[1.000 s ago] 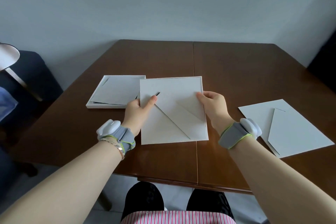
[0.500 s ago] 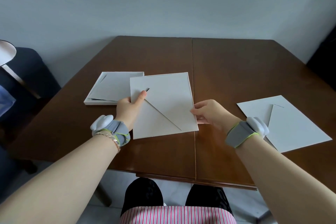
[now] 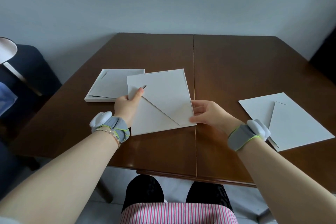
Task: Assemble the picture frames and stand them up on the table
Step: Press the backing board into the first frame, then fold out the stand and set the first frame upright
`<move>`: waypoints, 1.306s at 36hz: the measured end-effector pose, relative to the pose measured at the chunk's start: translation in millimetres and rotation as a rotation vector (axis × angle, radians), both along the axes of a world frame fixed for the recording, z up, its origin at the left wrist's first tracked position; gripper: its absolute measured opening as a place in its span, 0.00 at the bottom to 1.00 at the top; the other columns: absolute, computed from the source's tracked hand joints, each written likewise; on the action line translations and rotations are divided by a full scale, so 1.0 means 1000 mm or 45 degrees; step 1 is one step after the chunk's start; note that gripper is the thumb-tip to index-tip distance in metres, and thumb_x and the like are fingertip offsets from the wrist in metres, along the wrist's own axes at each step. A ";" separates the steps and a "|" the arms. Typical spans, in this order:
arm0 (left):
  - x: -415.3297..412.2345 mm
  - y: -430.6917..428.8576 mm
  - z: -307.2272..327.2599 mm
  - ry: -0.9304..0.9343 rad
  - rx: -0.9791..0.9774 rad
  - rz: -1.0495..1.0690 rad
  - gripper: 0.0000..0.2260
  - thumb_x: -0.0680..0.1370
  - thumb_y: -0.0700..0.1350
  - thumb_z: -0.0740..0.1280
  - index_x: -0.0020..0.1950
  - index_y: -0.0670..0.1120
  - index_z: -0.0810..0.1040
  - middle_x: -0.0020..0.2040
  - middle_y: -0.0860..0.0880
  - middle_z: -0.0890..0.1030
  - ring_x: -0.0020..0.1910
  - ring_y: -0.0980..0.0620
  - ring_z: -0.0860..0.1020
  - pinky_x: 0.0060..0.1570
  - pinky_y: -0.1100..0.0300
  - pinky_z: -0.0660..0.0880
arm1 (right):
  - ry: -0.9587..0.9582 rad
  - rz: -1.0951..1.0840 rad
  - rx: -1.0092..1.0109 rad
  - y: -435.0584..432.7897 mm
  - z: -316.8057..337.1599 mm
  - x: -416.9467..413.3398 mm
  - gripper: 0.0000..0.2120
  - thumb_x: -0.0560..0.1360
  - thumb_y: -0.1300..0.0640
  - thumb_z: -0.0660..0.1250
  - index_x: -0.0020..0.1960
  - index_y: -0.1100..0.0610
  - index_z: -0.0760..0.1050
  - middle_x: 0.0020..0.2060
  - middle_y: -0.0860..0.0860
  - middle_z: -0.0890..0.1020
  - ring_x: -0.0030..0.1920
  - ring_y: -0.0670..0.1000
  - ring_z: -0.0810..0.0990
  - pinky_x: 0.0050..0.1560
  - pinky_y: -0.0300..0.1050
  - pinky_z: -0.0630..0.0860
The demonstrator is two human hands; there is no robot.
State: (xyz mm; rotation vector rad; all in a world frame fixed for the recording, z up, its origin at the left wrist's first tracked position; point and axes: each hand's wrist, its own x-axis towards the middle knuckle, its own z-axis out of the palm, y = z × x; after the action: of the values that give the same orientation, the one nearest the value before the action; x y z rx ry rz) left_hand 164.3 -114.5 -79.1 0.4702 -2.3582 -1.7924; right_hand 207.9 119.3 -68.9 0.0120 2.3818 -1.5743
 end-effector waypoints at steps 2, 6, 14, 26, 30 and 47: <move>0.000 -0.001 0.001 0.000 0.005 0.002 0.18 0.74 0.56 0.67 0.32 0.44 0.72 0.35 0.46 0.76 0.40 0.45 0.75 0.42 0.56 0.70 | 0.025 -0.007 0.004 -0.002 0.001 0.000 0.26 0.70 0.71 0.69 0.65 0.55 0.74 0.45 0.51 0.82 0.43 0.47 0.81 0.41 0.32 0.79; -0.002 -0.001 0.001 0.012 0.002 0.006 0.18 0.74 0.57 0.67 0.33 0.44 0.73 0.35 0.46 0.76 0.40 0.45 0.75 0.42 0.56 0.70 | 0.082 -0.057 0.031 -0.005 0.000 -0.002 0.27 0.68 0.73 0.69 0.64 0.57 0.75 0.45 0.54 0.81 0.41 0.48 0.80 0.38 0.31 0.78; 0.000 0.000 -0.002 -0.006 0.044 0.009 0.16 0.73 0.56 0.68 0.34 0.46 0.75 0.39 0.45 0.79 0.43 0.45 0.77 0.47 0.52 0.74 | 0.027 -0.105 0.057 -0.008 -0.004 -0.006 0.25 0.69 0.72 0.68 0.64 0.57 0.75 0.45 0.53 0.80 0.44 0.51 0.79 0.49 0.42 0.78; 0.003 0.020 0.003 -0.186 0.216 -0.183 0.17 0.74 0.56 0.67 0.36 0.44 0.74 0.37 0.45 0.77 0.38 0.47 0.76 0.40 0.59 0.72 | 0.061 -0.476 -0.037 -0.025 -0.005 -0.013 0.44 0.60 0.51 0.81 0.69 0.55 0.61 0.53 0.46 0.72 0.54 0.48 0.73 0.53 0.42 0.71; 0.007 0.012 0.006 -0.405 0.501 -0.472 0.10 0.79 0.46 0.62 0.44 0.41 0.76 0.32 0.48 0.84 0.29 0.53 0.82 0.32 0.60 0.80 | 0.134 -0.615 -0.092 -0.016 -0.006 -0.013 0.44 0.60 0.52 0.81 0.69 0.56 0.62 0.54 0.46 0.73 0.55 0.49 0.74 0.54 0.42 0.72; 0.011 0.016 0.003 -0.382 0.294 -0.472 0.07 0.78 0.43 0.64 0.42 0.42 0.76 0.39 0.46 0.80 0.36 0.49 0.79 0.36 0.60 0.77 | 0.180 -0.634 -0.051 -0.015 -0.007 -0.013 0.38 0.62 0.53 0.80 0.66 0.56 0.65 0.52 0.46 0.73 0.53 0.49 0.74 0.52 0.42 0.71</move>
State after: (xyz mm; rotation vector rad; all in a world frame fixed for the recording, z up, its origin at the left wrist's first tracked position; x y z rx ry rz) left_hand 175.5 -98.5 -75.8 0.3675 -2.5828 -2.3225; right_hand 194.8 103.9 -76.3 0.5416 2.5909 -1.8848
